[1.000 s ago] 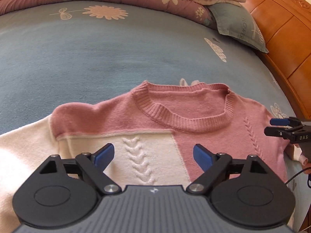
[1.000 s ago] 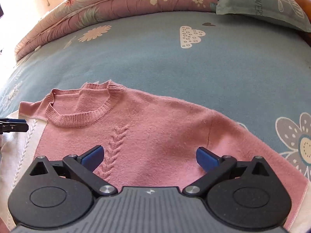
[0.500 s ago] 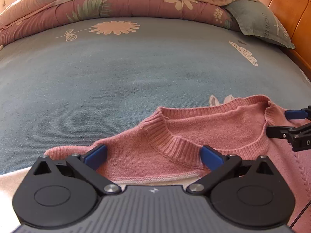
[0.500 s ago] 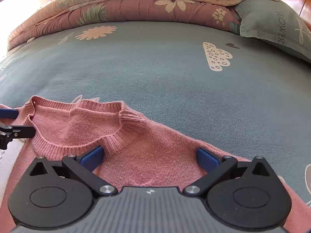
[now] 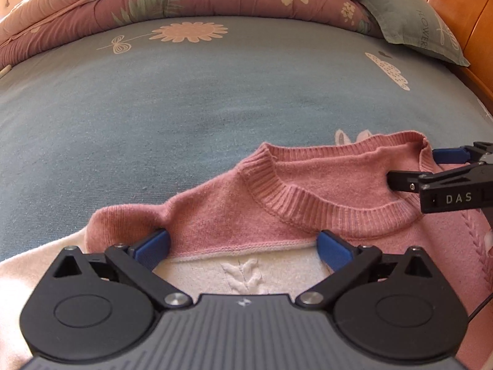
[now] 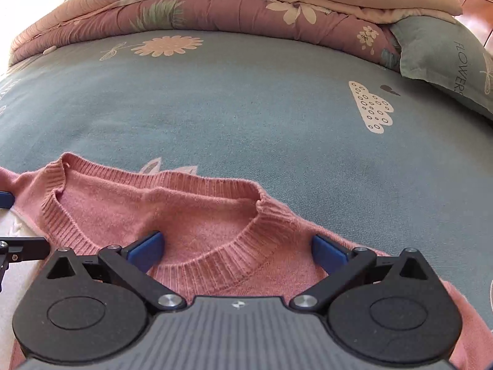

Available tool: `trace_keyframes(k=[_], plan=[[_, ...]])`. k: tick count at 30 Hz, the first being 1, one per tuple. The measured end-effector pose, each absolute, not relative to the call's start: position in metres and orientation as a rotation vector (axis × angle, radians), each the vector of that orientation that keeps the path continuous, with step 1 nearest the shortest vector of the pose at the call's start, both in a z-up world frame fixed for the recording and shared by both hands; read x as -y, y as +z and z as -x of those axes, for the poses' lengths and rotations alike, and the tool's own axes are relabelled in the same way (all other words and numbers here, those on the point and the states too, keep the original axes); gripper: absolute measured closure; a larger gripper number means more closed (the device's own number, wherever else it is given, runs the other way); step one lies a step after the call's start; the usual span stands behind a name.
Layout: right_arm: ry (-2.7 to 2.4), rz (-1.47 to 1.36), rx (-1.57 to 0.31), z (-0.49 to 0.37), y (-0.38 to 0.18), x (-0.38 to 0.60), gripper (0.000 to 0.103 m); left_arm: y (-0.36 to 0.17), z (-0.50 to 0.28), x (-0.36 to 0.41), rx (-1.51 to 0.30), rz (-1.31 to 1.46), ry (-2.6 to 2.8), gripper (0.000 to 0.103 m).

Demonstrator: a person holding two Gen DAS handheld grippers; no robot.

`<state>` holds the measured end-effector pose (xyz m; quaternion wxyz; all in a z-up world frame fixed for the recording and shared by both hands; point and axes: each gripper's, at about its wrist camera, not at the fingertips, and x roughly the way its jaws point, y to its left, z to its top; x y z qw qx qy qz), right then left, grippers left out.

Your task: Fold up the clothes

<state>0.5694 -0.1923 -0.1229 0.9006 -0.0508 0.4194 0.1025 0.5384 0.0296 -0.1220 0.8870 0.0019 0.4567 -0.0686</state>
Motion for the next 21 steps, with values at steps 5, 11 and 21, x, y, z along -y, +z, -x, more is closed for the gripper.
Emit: trace_keyframes(k=[5, 11, 21], plan=[[0.184, 0.130, -0.840, -0.568, -0.114, 0.184, 0.000, -0.118, -0.540, -0.026, -0.926, -0.022, -0.124, 0.001], [0.221, 0.170, -0.816, -0.525, -0.090, 0.182, 0.000, -0.096, -0.505, -0.027, -0.907, -0.066, -0.149, 0.001], [0.328, 0.203, -0.911, -0.411, -0.087, 0.209, 0.000, -0.093, -0.395, -0.011, -0.930, -0.083, -0.357, 0.001]])
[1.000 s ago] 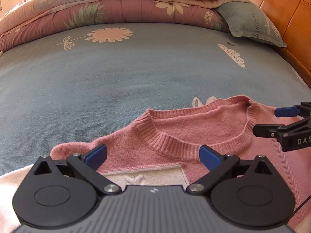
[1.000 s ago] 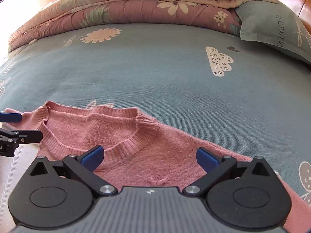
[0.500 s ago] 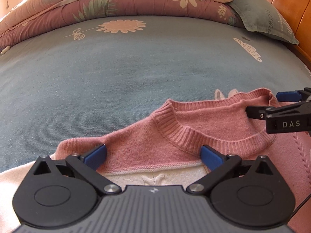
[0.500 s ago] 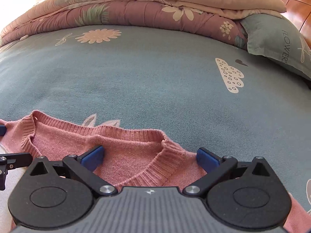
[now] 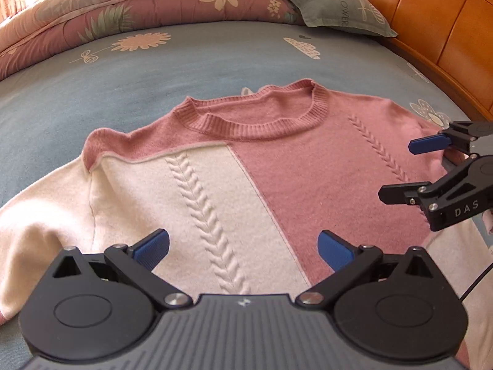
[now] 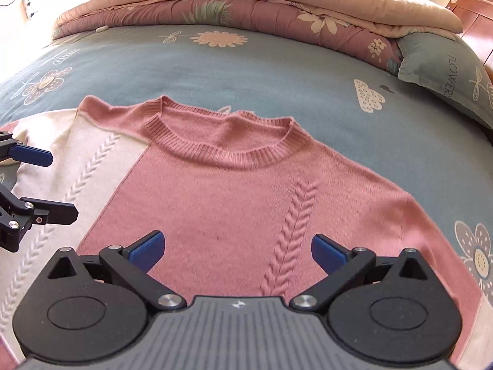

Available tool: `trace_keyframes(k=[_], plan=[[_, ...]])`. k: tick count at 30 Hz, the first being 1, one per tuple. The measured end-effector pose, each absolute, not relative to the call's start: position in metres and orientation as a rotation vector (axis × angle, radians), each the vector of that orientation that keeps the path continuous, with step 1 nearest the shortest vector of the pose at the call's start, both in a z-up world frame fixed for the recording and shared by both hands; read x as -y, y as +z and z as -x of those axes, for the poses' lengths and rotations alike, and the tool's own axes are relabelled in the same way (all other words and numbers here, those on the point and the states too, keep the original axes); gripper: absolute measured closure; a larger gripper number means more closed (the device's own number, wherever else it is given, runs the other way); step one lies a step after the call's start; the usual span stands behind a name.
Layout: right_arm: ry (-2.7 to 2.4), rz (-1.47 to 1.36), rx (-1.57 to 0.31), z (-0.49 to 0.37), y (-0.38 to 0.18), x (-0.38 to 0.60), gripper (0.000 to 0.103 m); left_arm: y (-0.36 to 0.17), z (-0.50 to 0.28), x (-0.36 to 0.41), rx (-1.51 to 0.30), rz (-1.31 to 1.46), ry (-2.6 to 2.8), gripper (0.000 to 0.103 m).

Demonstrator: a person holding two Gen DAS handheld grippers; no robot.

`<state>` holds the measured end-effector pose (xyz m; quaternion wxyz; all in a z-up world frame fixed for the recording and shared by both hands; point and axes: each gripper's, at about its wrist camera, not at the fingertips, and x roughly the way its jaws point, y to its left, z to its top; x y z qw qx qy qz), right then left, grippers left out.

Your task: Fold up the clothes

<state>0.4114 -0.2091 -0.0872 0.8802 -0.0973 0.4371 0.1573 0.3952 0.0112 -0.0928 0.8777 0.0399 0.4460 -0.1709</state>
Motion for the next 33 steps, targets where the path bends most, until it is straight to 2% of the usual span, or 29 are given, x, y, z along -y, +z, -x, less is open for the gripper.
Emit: trace_keyframes(k=[6, 11, 14, 20, 23, 26, 33], plan=[[0.273, 0.185, -0.903, -0.413, -0.114, 0.230, 0.000, -0.119, -0.401, -0.021, -0.931, -0.081, -0.319, 0.001], [0.232, 0.117, -0.861, -0.442, -0.121, 0.248, 0.000, -0.118, -0.440, -0.038, -0.936, -0.003, -0.219, 0.001], [0.176, 0.076, -0.898, -0.440, -0.112, 0.250, 0.000, -0.107, -0.435, -0.037, -0.950, 0.022, -0.201, 0.003], [0.275, 0.063, -0.861, -0.373, -0.085, 0.242, 0.000, -0.088, -0.366, -0.025, -0.915, -0.006, -0.358, 0.001], [0.250, 0.082, -0.910, -0.349, -0.102, 0.238, 0.000, -0.102, -0.333, -0.022, -0.946, -0.091, -0.357, 0.001], [0.210, 0.110, -0.880, -0.311, -0.116, 0.242, 0.000, -0.114, -0.284, -0.029, -0.904, -0.183, -0.321, 0.001], [0.143, 0.062, -0.850, -0.246, -0.126, 0.251, 0.000, -0.108, -0.190, -0.045, -0.880, -0.185, -0.325, 0.001]])
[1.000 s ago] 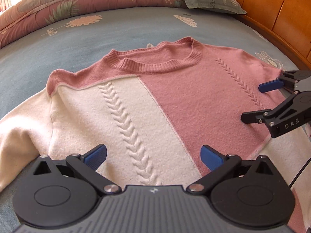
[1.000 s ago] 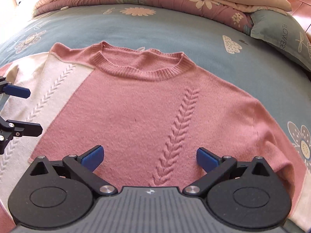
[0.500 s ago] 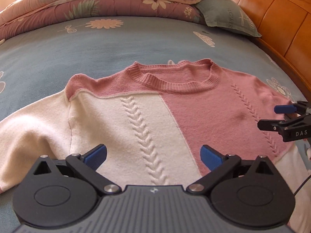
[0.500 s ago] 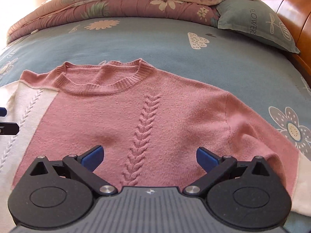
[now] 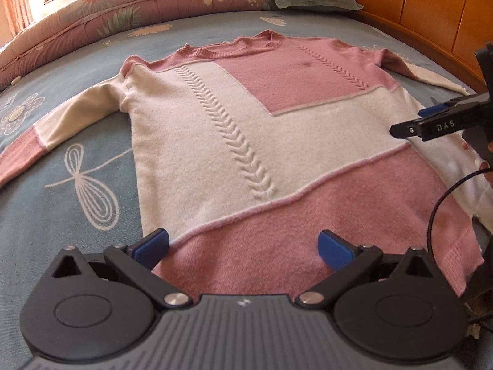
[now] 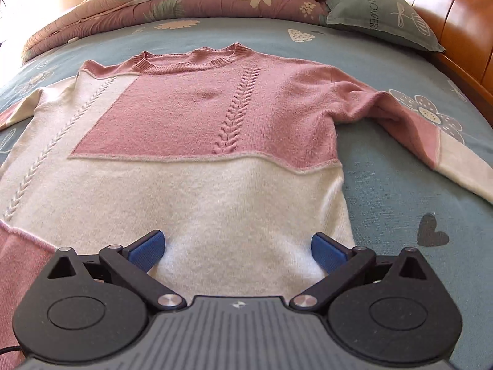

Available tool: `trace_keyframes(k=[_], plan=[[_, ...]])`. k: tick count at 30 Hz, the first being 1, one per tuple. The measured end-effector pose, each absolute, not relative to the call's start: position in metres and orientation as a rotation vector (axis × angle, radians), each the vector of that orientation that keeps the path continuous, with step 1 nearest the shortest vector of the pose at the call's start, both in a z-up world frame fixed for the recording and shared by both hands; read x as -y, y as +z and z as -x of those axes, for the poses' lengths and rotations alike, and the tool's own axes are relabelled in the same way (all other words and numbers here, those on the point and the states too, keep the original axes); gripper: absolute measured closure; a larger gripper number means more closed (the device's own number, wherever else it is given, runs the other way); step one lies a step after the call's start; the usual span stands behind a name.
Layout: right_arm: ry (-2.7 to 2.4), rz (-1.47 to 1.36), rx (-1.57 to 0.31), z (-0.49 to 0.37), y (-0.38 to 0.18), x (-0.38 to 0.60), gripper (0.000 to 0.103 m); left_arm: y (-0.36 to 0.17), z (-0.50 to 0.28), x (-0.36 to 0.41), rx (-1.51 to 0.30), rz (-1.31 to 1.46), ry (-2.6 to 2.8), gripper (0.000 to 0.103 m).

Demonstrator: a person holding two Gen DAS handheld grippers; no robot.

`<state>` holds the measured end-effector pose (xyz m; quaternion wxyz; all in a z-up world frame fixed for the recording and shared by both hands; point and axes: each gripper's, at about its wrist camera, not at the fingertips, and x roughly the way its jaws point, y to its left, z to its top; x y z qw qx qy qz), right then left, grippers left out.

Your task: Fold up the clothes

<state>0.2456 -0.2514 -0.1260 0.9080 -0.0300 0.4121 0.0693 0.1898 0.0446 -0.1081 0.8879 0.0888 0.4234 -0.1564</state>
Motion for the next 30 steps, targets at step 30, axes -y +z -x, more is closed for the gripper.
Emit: trace_keyframes(k=[30], plan=[[0.199, -0.099, -0.782, -0.357, -0.101, 0.270, 0.000, -0.113, -0.300, -0.026, -0.847, 0.036, -0.418, 0.001]])
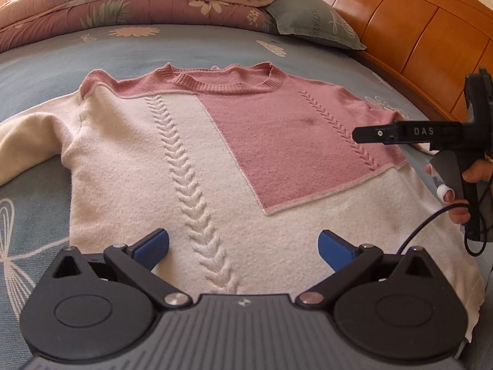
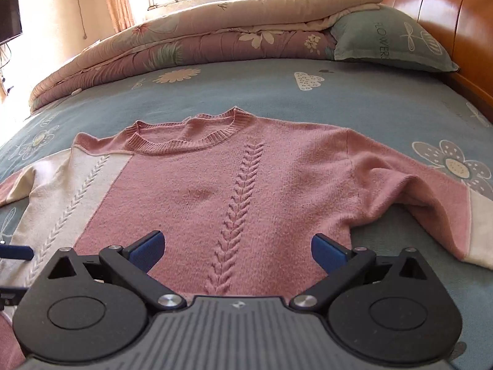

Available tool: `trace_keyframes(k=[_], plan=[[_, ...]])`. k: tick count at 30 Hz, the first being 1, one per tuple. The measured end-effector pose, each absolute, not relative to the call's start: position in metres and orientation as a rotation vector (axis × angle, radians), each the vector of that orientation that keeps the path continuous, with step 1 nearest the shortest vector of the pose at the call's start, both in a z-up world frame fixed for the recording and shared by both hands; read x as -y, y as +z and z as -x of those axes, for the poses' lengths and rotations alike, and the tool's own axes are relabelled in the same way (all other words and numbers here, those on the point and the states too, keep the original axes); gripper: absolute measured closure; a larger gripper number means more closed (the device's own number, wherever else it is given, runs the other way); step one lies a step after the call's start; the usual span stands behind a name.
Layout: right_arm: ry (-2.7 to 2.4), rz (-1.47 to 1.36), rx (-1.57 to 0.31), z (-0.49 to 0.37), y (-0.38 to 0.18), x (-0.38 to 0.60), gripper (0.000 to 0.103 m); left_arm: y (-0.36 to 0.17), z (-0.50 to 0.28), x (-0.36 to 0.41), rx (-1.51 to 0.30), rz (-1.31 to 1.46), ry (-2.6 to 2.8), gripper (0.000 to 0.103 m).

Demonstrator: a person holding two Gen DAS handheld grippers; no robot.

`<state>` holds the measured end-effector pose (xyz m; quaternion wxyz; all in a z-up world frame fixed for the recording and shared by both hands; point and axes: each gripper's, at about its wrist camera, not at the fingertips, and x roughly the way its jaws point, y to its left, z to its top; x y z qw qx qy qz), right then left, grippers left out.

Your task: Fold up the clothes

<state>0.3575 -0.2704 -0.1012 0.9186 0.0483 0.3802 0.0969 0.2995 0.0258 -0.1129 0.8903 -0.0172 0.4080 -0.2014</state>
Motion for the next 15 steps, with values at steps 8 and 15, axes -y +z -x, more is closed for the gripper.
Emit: trace_keyframes(k=[8, 15], plan=[[0.053, -0.058, -0.817, -0.375, -0.117, 0.301, 0.000, -0.112, -0.300, -0.029, -0.858, 0.058, -0.409, 0.001], [0.220, -0.271, -0.744, -0.329, -0.091, 0.291, 0.000, -0.109, -0.298, -0.029, -0.870, 0.072, -0.394, 0.001]])
